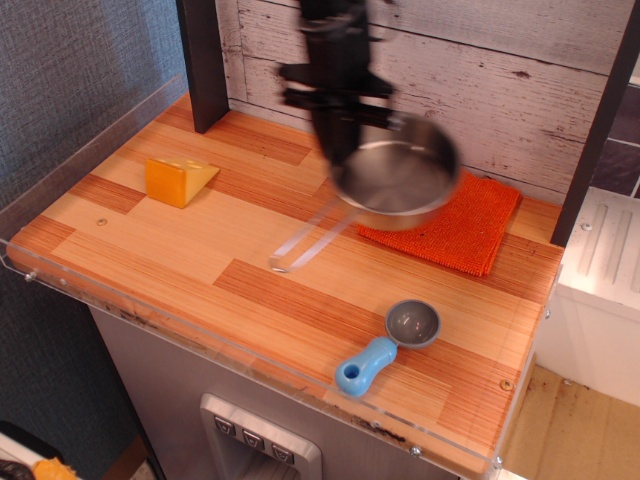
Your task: Move pot to right of cheese.
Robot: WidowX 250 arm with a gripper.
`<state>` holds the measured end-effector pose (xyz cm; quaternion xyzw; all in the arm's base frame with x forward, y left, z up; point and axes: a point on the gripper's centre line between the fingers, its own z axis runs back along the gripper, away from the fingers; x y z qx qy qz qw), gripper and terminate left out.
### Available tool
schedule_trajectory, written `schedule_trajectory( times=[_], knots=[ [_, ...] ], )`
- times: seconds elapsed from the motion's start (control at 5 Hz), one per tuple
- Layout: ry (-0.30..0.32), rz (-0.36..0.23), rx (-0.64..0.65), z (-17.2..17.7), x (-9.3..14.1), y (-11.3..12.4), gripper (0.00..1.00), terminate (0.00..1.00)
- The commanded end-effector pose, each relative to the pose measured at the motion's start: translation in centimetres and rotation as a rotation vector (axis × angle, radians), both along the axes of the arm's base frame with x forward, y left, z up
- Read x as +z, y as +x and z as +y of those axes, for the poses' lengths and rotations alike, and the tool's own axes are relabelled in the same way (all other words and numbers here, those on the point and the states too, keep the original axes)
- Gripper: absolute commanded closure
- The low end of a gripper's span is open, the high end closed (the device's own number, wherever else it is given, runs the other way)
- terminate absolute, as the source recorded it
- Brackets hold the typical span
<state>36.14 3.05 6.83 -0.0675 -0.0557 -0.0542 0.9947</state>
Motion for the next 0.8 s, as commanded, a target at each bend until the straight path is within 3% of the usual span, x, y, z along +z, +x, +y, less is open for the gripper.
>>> schedule_trajectory(
  times=[0.0, 0.6],
  knots=[
    [0.043, -0.028, 0.043, 5.8, 1.2, -1.2, 1.0, 0.0],
    [0.084, 0.044, 0.028, 8.6, -1.8, -0.2, 1.0, 0.0]
  ],
)
